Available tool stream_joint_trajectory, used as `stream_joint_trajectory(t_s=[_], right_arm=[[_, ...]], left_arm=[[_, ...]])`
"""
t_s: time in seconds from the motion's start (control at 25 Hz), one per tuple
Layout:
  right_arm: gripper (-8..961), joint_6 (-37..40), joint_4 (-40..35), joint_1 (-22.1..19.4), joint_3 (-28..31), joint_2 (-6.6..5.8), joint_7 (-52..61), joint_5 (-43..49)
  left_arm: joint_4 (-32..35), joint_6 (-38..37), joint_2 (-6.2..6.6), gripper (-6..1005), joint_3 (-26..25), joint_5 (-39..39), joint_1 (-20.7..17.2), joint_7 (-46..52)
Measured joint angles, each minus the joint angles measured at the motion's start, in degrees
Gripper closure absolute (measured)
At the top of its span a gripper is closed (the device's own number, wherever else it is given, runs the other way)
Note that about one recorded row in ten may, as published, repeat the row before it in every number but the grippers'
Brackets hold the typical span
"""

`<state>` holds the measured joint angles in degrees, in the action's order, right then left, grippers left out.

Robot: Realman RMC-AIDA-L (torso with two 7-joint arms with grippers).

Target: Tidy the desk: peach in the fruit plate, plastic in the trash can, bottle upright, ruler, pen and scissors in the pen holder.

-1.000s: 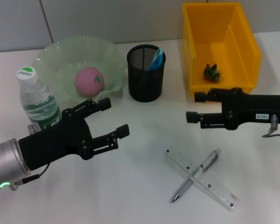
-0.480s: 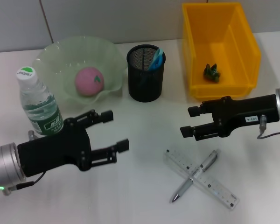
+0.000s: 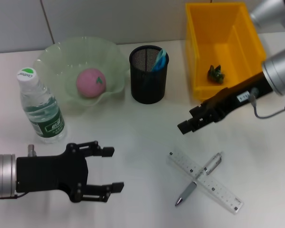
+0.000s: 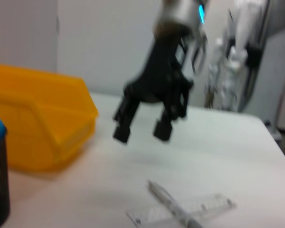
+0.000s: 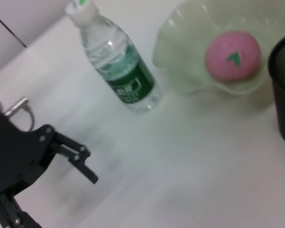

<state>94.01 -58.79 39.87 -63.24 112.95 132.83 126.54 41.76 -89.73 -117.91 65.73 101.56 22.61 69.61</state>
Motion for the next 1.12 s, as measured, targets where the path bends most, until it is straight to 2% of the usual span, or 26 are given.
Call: stream_joint_trajectory(t_s=[0.04, 0.16, 0.36, 0.4, 0.44, 0.48, 0.6, 0.68, 0.8, 1.12], right_arm=[[170, 0.0, 0.0, 0.0, 0.0, 0.00, 0.0, 0.0], [171, 2.5, -0.4, 4.1, -1.0, 0.29, 7.0, 5.9], [172, 3.6, 1.9, 10.6, -8.4, 1.25, 15.1, 13.4], [173, 3.9, 3.0, 12.8, -10.7, 2.33, 16.7, 15.7], [173, 3.9, 3.0, 12.8, -10.7, 2.33, 16.7, 15.7], [173, 4.0, 3.5, 13.8, -11.3, 3.06, 17.4, 17.4], [174, 4.1, 4.5, 16.8, -13.0, 6.26, 19.2, 24.7], [174, 3.9, 4.6, 17.1, -14.5, 6.54, 19.9, 25.2], [175, 1.7, 4.8, 17.4, -20.9, 6.71, 23.1, 23.4], [177, -2.8, 5.7, 16.8, -26.4, 6.88, 25.0, 19.1]], left_arm=[[0.4, 0.0, -0.05, 156, 0.0, 1.2, 0.0, 0.2], [0.6, 0.0, -0.06, 156, 0.0, 2.5, 0.3, 0.2], [1.0, -0.2, 0.17, 156, 0.0, 2.6, 0.6, 0.2], [1.3, -0.2, 0.19, 156, 0.1, 2.6, 0.6, 0.3], [1.6, -0.2, 0.22, 156, 0.2, 2.7, 0.5, 0.3], [1.8, -0.3, 0.27, 156, 0.2, 2.9, 0.4, 0.3], [2.0, -0.4, 0.40, 156, 0.0, 3.7, 0.4, 0.7], [2.0, -0.6, 0.51, 156, -0.1, 4.9, 0.8, 1.5], [2.1, -0.7, 0.55, 156, -0.1, 5.9, 1.0, 1.8], [2.2, -0.7, 0.63, 157, -0.3, 6.5, 0.9, 1.8]])
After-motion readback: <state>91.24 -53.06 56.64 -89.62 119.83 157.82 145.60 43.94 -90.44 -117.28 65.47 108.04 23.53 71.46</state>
